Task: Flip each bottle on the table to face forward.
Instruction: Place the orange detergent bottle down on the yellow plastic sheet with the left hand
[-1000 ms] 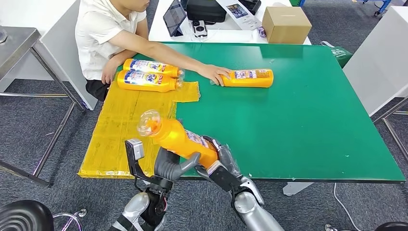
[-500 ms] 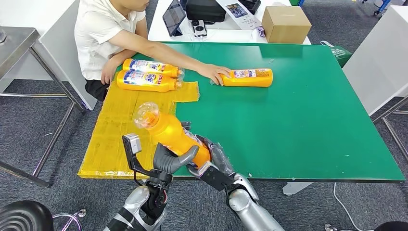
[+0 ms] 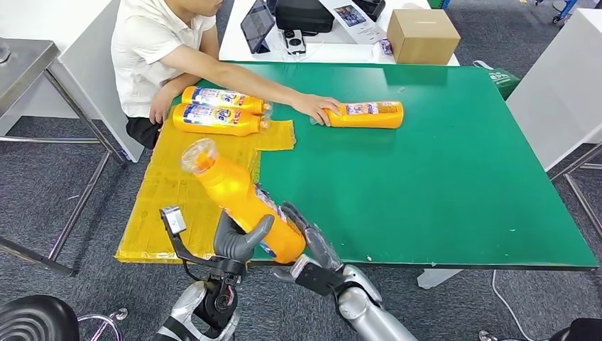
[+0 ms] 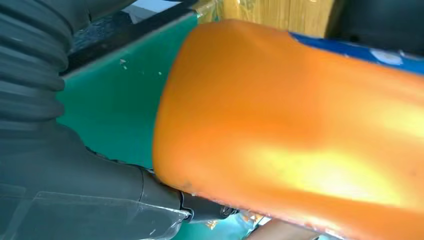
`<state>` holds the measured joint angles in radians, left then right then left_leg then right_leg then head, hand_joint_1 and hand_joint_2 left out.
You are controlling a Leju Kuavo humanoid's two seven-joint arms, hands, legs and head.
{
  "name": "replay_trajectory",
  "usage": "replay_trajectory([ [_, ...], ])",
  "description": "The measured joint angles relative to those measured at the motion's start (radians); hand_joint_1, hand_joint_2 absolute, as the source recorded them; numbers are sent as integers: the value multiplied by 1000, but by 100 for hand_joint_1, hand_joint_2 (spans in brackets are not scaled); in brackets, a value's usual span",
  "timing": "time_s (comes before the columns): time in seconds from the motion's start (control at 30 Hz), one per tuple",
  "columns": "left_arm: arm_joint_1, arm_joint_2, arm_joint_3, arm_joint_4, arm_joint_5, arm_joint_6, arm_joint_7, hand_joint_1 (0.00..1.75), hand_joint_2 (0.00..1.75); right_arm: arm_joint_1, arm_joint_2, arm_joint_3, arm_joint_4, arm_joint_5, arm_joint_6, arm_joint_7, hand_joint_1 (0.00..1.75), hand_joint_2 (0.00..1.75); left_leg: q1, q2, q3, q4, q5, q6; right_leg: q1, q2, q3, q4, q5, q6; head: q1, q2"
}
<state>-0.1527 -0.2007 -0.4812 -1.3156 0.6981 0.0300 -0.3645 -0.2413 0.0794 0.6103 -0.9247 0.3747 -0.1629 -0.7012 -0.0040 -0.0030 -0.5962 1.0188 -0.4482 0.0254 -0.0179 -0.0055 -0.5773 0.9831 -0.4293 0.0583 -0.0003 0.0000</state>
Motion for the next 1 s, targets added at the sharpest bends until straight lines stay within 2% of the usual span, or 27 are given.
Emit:
replay_trajectory([
  [0.37, 18, 0, 8, -14, -6, 7, -1, 175, 175, 9, -9, 21, 0, 2, -8, 0, 0, 175, 0, 3, 0, 0, 0, 0, 0, 2, -1, 0, 0, 0, 0, 0],
  [0.47, 13, 0, 8, -15, -64, 72, -8, 175, 175, 16, -10, 24, -2, 5, -37, 1, 0, 175, 0, 2, 0, 0, 0, 0, 0, 2, -1, 0, 0, 0, 0, 0],
  [0.6, -56, 12, 1, 34, -380, 323, -72, 175, 175, 92, -13, 17, -50, -1, -232, 2, 0, 175, 0, -1, -1, 0, 0, 0, 0, -1, 0, 0, 0, 0, 0, 0],
  [0.67, -88, 28, 3, 69, -554, 408, -86, 175, 175, 133, -8, -12, -91, -46, -321, 1, 0, 175, 0, -1, -2, 0, 0, 0, 0, -1, -1, 0, 0, 0, 0, 0],
  [0.77, -113, 59, 10, 117, -825, 476, -21, 175, 175, 178, 8, -115, -171, -117, -390, 1, 0, 175, 0, 0, -2, 0, 0, 0, 0, -1, -1, 1, 0, 0, 0, 0],
  [0.87, -146, 82, 29, 188, -1076, 527, 71, 175, 175, 211, 23, -237, -272, -126, -452, 1, 0, 175, 0, 0, -2, 0, 0, 0, 0, 0, -1, 1, 0, 0, 0, 0],
  [1.0, -200, 100, 57, 288, -1245, 563, 144, 175, 175, 238, 39, -326, -375, -131, -506, 1, 0, 175, 0, 0, -1, 0, 0, 0, 0, 0, -1, 1, 0, 0, 0, 0],
])
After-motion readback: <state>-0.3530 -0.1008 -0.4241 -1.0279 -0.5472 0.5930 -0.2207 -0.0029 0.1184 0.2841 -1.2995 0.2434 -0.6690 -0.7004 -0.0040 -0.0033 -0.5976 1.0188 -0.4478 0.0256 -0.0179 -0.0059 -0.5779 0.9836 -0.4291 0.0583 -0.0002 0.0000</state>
